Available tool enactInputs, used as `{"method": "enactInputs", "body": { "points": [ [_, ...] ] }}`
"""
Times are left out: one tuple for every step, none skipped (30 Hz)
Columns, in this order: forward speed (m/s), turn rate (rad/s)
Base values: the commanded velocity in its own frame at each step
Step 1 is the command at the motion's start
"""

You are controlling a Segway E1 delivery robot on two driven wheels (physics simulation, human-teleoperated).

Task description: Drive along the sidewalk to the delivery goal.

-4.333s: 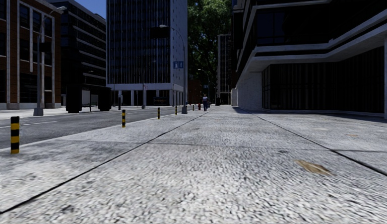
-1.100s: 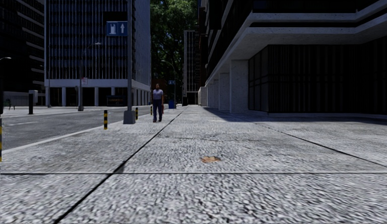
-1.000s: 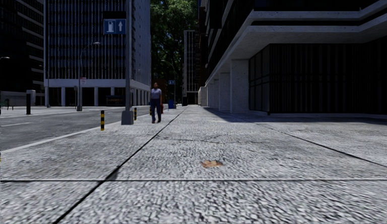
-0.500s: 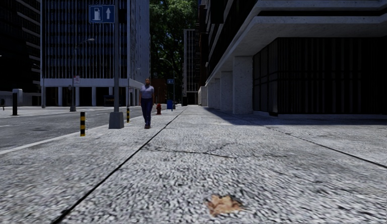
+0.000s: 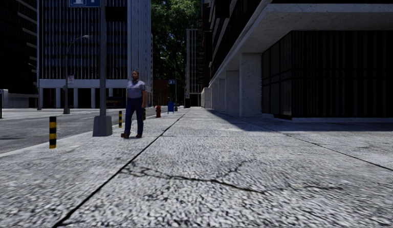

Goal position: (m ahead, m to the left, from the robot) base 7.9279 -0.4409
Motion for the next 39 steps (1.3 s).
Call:
{"method": "enactInputs", "body": {
  "points": [
    [2.0,0.0],
    [2.0,0.0],
    [2.0,0.0],
    [2.0,0.0],
    [2.0,0.0],
    [2.0,0.0],
    [2.0,0.0],
    [2.0,0.0],
    [2.0,0.0],
    [2.0,0.0],
    [2.0,0.0],
    [2.0,0.0],
    [2.0,0.0],
    [2.0,0.0],
    [2.0,0.0],
    [2.0,0.0],
    [2.0,0.0],
    [2.0,0.0],
    [2.0,0.0],
    [2.0,0.0],
    [2.0,0.0],
    [2.0,0.0],
    [2.0,0.0],
    [2.0,0.0],
    [2.0,0.0],
    [2.0,0.0],
    [2.0,0.0],
    [2.0,0.0],
    [2.0,0.0],
    [2.0,0.0],
    [2.0,0.0],
    [2.0,0.0],
    [2.0,0.0],
    [2.0,0.0],
    [2.0,0.0],
    [2.0,0.0],
    [2.0,0.0],
    [2.0,0.0],
    [2.0,0.0]
  ]
}}
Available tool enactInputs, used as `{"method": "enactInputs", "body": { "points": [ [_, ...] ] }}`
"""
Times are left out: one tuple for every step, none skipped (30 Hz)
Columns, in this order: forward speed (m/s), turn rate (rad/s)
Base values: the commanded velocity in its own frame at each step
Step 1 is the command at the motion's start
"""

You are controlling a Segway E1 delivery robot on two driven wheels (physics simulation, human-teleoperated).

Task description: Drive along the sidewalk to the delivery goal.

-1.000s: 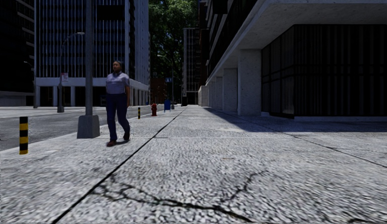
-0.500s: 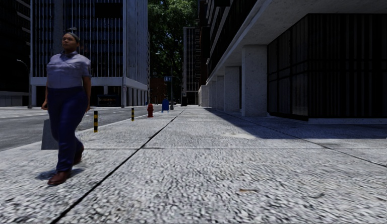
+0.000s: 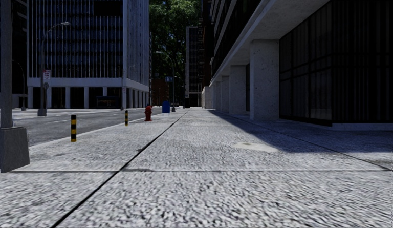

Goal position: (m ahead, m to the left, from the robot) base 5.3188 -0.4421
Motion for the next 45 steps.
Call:
{"method": "enactInputs", "body": {
  "points": [
    [2.0,0.0],
    [2.0,0.0],
    [2.0,0.0],
    [2.0,0.0],
    [2.0,0.0],
    [2.0,0.0],
    [2.0,0.0],
    [2.0,0.0],
    [2.0,0.0],
    [2.0,0.0],
    [2.0,0.0],
    [2.0,0.0],
    [2.0,0.0],
    [2.0,0.0],
    [2.0,0.0],
    [2.0,0.0],
    [2.0,0.0],
    [2.0,0.0],
    [2.0,0.0],
    [2.0,0.0],
    [2.0,0.0],
    [2.0,0.0],
    [2.0,0.0],
    [2.0,0.0],
    [2.0,0.0],
    [2.0,0.0],
    [2.0,0.0],
    [2.0,0.0],
    [2.0,0.0],
    [2.0,0.0],
    [2.0,0.0],
    [2.0,0.0],
    [2.0,0.0],
    [2.0,0.0],
    [2.0,0.0],
    [2.0,0.0],
    [2.0,0.0],
    [2.0,0.0],
    [2.0,0.0],
    [2.0,0.0],
    [2.0,0.0],
    [2.0,0.0],
    [2.0,0.0],
    [2.0,0.0],
    [2.0,0.0]
  ]
}}
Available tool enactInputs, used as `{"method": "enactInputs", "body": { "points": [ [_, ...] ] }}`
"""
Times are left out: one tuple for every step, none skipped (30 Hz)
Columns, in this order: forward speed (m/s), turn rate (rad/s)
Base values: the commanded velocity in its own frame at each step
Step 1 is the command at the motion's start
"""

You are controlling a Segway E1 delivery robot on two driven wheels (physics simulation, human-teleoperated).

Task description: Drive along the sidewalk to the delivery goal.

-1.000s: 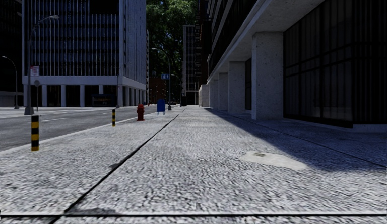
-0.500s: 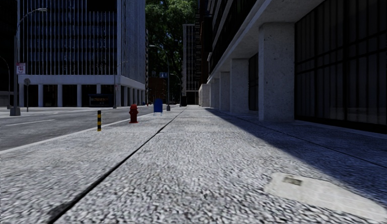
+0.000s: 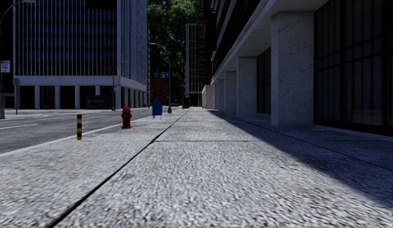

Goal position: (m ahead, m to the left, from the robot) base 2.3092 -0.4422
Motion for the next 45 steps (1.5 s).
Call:
{"method": "enactInputs", "body": {
  "points": [
    [2.0,0.0],
    [2.0,0.0],
    [2.0,0.0],
    [2.0,0.0],
    [2.0,0.0],
    [2.0,0.0],
    [2.0,0.0],
    [2.0,0.0],
    [2.0,0.0],
    [2.0,0.0],
    [2.0,0.0],
    [2.0,0.0],
    [2.0,0.0],
    [2.0,0.0],
    [2.0,0.0],
    [2.0,0.0],
    [2.0,0.0],
    [2.0,0.0],
    [2.0,0.0],
    [2.0,0.0],
    [2.0,0.0],
    [2.0,0.0],
    [2.0,0.0],
    [2.0,0.0],
    [2.0,0.0],
    [2.0,0.0],
    [2.0,0.0],
    [2.0,0.0],
    [2.0,0.0],
    [2.0,0.0],
    [2.0,0.0],
    [2.0,0.0],
    [2.0,0.0],
    [2.0,0.0],
    [2.0,0.0],
    [2.0,0.0],
    [1.97,0.0],
    [1.58,0.0],
    [1.58,0.0],
    [1.21,0.0],
    [0.8,0.0],
    [0.44,0.0],
    [0.0,0.0],
    [0.0,0.0],
    [0.0,0.0]
  ]
}}
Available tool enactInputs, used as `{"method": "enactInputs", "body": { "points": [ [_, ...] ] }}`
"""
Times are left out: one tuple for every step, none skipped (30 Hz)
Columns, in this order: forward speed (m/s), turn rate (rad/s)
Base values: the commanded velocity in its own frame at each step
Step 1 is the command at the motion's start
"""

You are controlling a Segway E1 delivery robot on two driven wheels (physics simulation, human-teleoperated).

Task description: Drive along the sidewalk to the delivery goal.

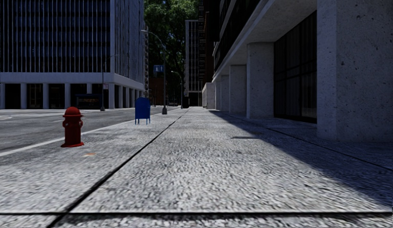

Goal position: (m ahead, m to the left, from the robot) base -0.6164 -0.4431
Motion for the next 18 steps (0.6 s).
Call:
{"method": "enactInputs", "body": {
  "points": [
    [0.0,0.0],
    [0.0,0.0],
    [0.0,0.0],
    [0.0,0.0],
    [0.0,0.0],
    [0.0,0.0],
    [0.0,0.0],
    [0.0,0.0],
    [0.0,0.0],
    [0.0,0.0],
    [0.0,0.0],
    [0.0,0.0],
    [0.0,0.0],
    [0.0,0.0],
    [0.0,0.0],
    [0.0,0.0],
    [0.0,0.0],
    [0.0,0.0]
  ]
}}
